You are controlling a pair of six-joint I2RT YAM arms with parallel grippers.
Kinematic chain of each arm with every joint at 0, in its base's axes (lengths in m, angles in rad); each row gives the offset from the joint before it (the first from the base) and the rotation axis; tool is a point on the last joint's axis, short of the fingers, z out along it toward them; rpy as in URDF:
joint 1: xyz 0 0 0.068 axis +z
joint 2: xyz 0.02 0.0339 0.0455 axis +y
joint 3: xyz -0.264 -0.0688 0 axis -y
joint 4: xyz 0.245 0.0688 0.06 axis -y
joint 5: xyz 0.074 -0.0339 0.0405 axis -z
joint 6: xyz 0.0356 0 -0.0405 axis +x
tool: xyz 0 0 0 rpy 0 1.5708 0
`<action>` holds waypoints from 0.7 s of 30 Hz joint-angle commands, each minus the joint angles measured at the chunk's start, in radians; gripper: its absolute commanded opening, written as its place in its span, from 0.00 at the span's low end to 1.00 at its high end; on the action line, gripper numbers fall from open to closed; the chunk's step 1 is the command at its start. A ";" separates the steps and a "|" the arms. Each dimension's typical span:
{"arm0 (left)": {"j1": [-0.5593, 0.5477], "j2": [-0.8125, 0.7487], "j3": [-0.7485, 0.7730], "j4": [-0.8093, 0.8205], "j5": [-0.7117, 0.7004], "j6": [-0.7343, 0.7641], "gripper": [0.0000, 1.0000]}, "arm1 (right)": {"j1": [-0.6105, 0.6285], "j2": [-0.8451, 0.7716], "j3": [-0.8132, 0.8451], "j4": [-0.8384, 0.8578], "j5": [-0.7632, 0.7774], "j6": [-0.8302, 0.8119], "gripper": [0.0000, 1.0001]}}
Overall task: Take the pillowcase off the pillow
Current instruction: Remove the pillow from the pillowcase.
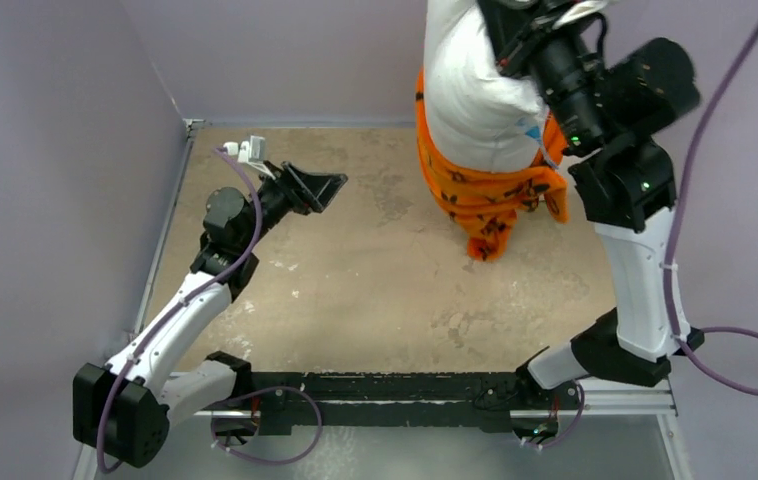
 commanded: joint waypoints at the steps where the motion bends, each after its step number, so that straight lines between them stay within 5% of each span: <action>1: -0.042 0.125 0.133 0.324 -0.072 -0.138 0.73 | 0.005 0.004 -0.018 0.178 -0.138 0.073 0.00; 10: -0.189 0.396 0.241 0.443 -0.080 -0.159 0.77 | 0.006 -0.017 -0.080 0.169 -0.156 0.078 0.00; 21: -0.228 0.310 0.125 0.092 -0.291 -0.052 0.80 | 0.005 -0.038 -0.088 0.168 -0.124 0.040 0.00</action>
